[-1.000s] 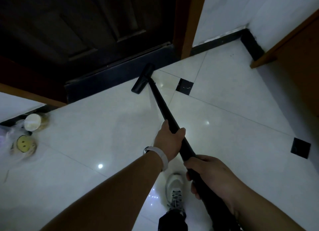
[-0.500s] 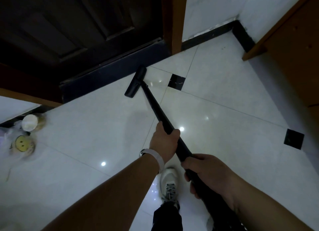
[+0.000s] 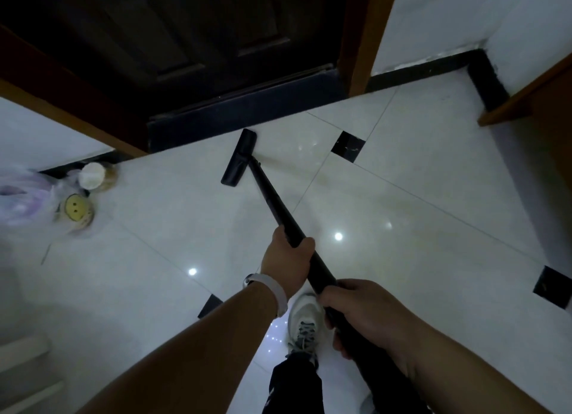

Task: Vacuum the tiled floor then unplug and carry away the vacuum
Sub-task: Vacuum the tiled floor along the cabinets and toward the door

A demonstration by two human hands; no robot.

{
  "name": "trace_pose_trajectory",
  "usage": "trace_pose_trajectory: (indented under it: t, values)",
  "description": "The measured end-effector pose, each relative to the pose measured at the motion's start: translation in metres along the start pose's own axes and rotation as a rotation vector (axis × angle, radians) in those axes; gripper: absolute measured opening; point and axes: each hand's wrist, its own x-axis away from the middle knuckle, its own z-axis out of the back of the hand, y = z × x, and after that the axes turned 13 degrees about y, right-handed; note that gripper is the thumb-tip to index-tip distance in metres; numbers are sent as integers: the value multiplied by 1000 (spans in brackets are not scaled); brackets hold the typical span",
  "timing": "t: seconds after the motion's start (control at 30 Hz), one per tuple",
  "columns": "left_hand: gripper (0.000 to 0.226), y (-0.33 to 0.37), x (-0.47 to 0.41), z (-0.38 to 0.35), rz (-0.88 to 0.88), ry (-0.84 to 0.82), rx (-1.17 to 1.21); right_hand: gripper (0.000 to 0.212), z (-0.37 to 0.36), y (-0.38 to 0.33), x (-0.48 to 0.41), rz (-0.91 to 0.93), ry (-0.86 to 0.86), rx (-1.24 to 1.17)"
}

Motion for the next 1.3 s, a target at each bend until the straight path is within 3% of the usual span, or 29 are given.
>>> trace_pose_trajectory:
  t: [0.8,0.97,1.13,1.3]
  values:
    - [49,-8,110,-81,20,-57,-1,14,101,69,45,9,108,193]
    - [47,-14,118,-84,19,-69,12,15,105,75,51,16,109,226]
    - [28,-23,112,-78,16,-53,18,12,94,76,48,16,97,224]
    - [38,-26,99,-66,16,-61,29,15,78,71,45,18,87,218]
